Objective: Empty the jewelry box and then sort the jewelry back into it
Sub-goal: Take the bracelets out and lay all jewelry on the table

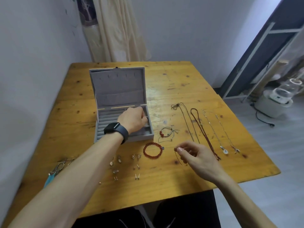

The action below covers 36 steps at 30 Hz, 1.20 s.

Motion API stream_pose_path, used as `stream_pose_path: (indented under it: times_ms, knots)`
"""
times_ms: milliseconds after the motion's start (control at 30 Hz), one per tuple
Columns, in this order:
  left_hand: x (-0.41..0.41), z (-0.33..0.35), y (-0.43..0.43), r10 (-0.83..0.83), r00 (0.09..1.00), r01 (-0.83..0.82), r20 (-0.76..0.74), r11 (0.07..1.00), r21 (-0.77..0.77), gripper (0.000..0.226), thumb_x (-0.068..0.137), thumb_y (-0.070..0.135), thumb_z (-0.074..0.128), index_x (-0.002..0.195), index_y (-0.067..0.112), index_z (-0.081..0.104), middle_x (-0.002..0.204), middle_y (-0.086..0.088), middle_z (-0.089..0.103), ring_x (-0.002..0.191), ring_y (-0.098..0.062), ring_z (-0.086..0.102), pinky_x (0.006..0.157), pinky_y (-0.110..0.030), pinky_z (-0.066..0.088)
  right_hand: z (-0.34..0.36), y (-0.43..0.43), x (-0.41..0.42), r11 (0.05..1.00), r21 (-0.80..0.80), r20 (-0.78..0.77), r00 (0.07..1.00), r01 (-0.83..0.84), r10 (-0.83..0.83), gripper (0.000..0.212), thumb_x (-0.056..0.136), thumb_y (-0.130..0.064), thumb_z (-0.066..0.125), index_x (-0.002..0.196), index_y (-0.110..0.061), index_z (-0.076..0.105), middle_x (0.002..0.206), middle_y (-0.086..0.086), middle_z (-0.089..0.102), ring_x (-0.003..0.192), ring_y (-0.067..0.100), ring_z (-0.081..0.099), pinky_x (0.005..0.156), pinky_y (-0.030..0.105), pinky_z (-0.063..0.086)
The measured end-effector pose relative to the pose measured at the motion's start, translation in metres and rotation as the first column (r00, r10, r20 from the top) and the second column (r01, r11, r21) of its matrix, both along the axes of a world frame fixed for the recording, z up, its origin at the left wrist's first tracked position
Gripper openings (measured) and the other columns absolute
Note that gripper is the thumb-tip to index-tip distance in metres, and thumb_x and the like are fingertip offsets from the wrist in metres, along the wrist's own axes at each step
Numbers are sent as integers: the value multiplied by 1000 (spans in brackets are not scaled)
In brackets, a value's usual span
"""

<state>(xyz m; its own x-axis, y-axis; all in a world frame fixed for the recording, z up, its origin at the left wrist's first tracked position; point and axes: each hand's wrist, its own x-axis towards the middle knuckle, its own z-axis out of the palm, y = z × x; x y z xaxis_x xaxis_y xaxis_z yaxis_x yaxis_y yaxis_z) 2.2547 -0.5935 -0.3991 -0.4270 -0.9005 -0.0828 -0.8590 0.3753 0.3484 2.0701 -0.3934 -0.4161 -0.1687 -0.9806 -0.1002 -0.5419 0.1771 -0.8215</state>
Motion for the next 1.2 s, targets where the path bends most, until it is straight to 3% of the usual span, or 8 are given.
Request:
stream_pose_path:
  times_ms: [133, 300, 500, 800, 900, 967, 1067, 1200]
  knots:
    - [9, 10, 12, 60, 945, -20, -321, 992, 125, 12, 98, 32, 52, 99, 21, 58, 90, 4, 70, 84, -17, 64, 75, -38, 55, 4, -11, -4, 986, 119, -68, 990, -115, 123, 13, 96, -41, 59, 99, -35, 69, 91, -13, 69, 83, 3, 64, 72, 19, 52]
    - [15, 32, 40, 81, 865, 15, -496, 982, 188, 13, 99, 33, 54, 101, 21, 58, 85, 6, 70, 76, -9, 69, 69, -27, 53, 2, -29, -11, 987, 123, -229, 965, -105, 131, 13, 98, -40, 57, 101, -34, 68, 91, -14, 65, 83, 1, 61, 66, 14, 45]
    - [21, 48, 65, 62, 816, 85, -574, 970, 226, 15, 100, 34, 56, 101, 20, 60, 83, 3, 70, 65, -4, 64, 64, -22, 51, -11, -45, -21, 991, 103, -508, 852, -85, 126, 17, 98, -39, 55, 105, -31, 68, 100, -7, 68, 93, 11, 62, 81, 34, 54]
    - [25, 53, 93, -34, 834, 238, -551, 923, 303, 16, 99, 37, 58, 103, 22, 63, 85, 5, 72, 72, -11, 68, 75, -29, 58, -23, -43, -22, 999, 28, -592, 805, -36, 45, 25, 97, -43, 56, 115, -29, 68, 112, -7, 63, 95, 13, 60, 79, 31, 53]
    - [24, 52, 100, -27, 829, 277, -559, 887, 369, 17, 98, 37, 59, 105, 22, 64, 83, 7, 71, 69, -4, 65, 77, -30, 58, -13, -31, -9, 990, -140, -420, 904, 22, -80, 25, 92, -35, 64, 116, -29, 69, 109, -11, 66, 88, 6, 60, 75, 23, 50]
    - [24, 49, 105, -15, 822, 304, -569, 857, 417, 19, 98, 38, 59, 105, 22, 65, 83, 6, 72, 69, -5, 65, 78, -34, 58, -1, -16, 7, 986, -159, -61, 996, 49, -59, 35, 85, -25, 67, 119, -34, 67, 110, -19, 67, 88, 1, 62, 72, 16, 48]
    - [25, 39, 116, 6, 811, 332, -585, 819, 469, 21, 98, 36, 60, 106, 18, 66, 83, 5, 71, 71, -10, 65, 77, -36, 58, 5, 8, 32, 995, -97, 400, 914, -25, 62, 41, 79, -15, 66, 118, -28, 69, 108, -8, 74, 90, 9, 67, 69, 20, 51]
    - [33, 17, 134, 146, 782, 268, -606, 799, 538, 20, 98, 31, 61, 107, 14, 67, 82, 2, 70, 69, -11, 63, 71, -27, 57, -15, 28, 48, 979, -138, 369, 925, 149, -89, 10, 92, -16, 69, 100, -19, 75, 89, 0, 75, 84, 19, 69, 67, 23, 53]
